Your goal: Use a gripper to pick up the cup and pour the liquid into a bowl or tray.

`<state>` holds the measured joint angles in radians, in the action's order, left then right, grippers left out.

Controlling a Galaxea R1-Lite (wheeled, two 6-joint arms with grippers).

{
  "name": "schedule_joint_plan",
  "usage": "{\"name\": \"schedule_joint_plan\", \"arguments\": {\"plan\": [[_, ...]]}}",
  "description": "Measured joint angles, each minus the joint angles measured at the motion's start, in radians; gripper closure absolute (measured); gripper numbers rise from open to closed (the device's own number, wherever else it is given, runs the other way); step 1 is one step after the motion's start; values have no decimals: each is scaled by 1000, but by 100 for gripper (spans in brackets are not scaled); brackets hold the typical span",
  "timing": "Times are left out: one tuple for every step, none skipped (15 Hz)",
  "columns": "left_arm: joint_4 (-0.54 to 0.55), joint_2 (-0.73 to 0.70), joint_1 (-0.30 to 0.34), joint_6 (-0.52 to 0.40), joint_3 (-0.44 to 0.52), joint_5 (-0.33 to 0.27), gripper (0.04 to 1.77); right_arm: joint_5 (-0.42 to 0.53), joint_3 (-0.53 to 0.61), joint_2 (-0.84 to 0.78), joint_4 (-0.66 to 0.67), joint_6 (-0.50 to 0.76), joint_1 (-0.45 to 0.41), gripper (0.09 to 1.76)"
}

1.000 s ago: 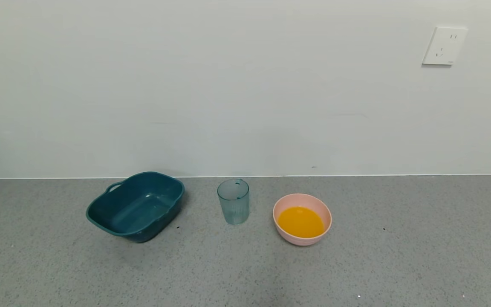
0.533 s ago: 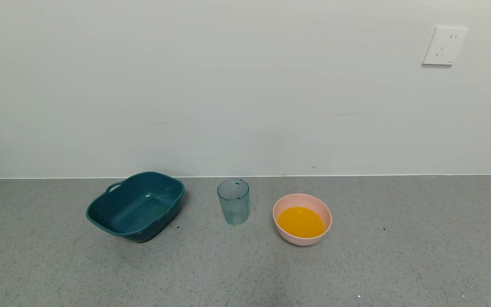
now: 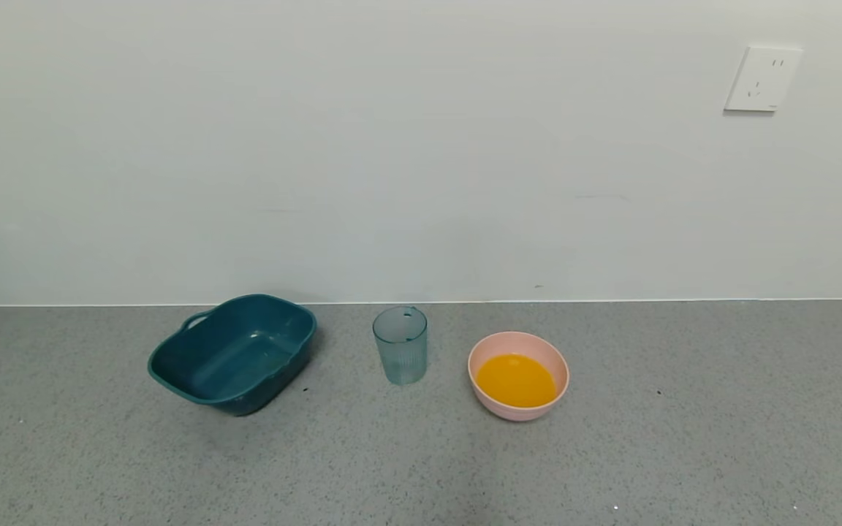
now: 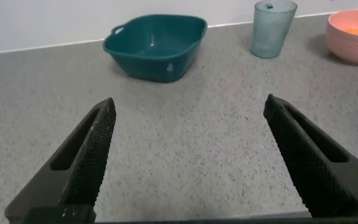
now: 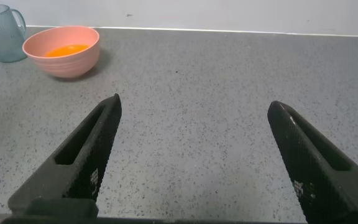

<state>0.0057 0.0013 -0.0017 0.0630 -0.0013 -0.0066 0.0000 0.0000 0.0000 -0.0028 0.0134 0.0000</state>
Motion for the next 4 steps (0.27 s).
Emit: {"name": "schedule_joint_plan", "arguments": {"plan": [[0,0,0,-17,0,0,9,0,0,0,0,0,0,14],[0,0,0,-24,1,1,9,0,0,0,0,1,0,14],[0,0,0,-26,1,0,9,0,0,0,0,1,0,14],[0,0,0,-26,1,1,9,0,0,0,0,1,0,14]]}}
